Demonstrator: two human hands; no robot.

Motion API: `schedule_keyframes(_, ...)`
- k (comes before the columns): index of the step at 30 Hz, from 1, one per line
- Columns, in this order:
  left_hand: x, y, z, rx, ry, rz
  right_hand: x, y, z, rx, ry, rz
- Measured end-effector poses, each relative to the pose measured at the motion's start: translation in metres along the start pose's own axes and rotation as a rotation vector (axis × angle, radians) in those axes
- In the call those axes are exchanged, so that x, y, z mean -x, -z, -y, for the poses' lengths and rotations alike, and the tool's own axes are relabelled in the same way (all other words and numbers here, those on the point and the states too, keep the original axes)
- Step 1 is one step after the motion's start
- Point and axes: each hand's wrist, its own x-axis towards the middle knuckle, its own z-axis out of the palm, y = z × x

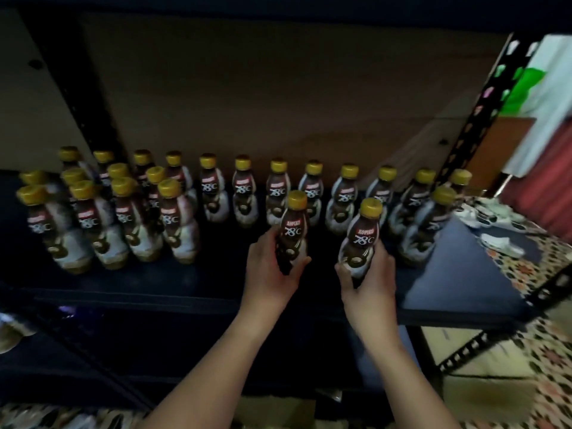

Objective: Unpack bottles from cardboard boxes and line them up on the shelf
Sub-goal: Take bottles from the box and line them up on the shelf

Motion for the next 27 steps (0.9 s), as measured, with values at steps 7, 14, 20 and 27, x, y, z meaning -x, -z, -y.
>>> schedule_keyframes(7,-0.012,-0.056,-0.025,0.023,-0.012,0.080,-0.023,0.032,-0.022,0.118,-0.037,-0.035)
schedule_keyframes(14,-0.021,-0.085,-0.045,0.059,0.026,0.079,-0.035,0.033,-0.026,0.081,-0.130,-0.011)
schedule_keyframes(20,-0.022,-0.089,-0.041,0.114,0.045,0.089,-0.043,0.027,-0.022,0.137,-0.102,-0.023)
schedule_keyframes(27,-0.021,-0.087,-0.039,0.144,0.002,0.073,-0.039,0.023,-0.024,0.164,-0.112,-0.015)
